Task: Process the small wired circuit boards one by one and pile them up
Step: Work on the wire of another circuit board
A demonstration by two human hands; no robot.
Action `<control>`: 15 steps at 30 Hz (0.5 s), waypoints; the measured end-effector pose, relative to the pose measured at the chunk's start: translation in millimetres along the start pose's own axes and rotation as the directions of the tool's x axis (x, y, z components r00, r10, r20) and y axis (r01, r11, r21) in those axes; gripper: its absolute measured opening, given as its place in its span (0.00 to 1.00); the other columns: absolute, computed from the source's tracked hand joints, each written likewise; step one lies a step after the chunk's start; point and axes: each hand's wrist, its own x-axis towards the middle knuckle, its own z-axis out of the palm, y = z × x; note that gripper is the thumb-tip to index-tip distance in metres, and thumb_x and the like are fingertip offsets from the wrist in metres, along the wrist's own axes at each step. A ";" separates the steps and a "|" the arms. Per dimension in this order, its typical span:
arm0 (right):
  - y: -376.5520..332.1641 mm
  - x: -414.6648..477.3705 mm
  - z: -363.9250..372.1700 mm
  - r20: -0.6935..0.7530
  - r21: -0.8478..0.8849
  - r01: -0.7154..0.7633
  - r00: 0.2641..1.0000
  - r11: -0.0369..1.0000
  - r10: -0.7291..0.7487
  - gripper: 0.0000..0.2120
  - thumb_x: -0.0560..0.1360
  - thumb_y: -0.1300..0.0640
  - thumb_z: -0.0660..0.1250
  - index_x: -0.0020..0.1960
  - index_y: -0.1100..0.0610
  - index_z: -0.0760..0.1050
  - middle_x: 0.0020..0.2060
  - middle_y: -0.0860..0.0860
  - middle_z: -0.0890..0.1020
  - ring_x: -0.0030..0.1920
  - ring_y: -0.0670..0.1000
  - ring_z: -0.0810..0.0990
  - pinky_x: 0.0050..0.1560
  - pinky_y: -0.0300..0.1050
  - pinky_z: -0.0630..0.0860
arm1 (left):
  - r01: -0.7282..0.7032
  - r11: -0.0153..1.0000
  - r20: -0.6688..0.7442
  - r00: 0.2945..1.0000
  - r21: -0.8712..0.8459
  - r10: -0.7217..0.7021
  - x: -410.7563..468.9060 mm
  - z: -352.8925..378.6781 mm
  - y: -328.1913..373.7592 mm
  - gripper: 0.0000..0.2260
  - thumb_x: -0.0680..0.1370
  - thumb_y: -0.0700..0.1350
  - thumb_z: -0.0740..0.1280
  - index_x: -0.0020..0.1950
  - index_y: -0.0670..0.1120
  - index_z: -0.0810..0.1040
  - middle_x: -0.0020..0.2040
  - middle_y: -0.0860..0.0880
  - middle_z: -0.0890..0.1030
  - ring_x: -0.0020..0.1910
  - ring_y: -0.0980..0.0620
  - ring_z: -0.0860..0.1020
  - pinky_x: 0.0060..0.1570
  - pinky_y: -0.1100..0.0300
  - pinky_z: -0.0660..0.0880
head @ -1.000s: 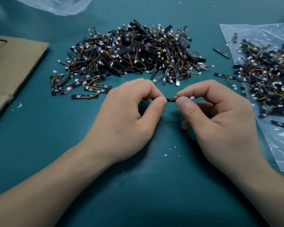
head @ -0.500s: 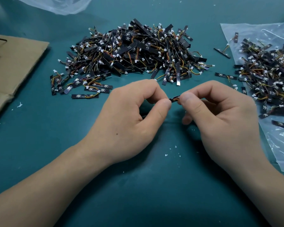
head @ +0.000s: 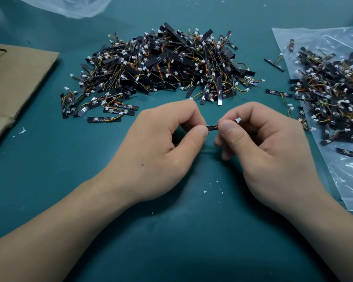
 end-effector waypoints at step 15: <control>-1.8 -0.6 0.3 0.000 -0.025 0.003 1.000 1.000 -0.003 0.06 0.80 0.52 0.67 0.44 0.48 0.77 0.35 0.48 0.84 0.33 0.54 0.82 0.38 0.55 0.78 | -0.004 1.000 -0.044 0.999 0.029 0.005 -0.1 0.5 1.7 0.07 0.79 0.44 0.67 0.42 0.47 0.79 0.35 0.55 0.78 0.36 0.58 0.75 0.36 0.70 0.66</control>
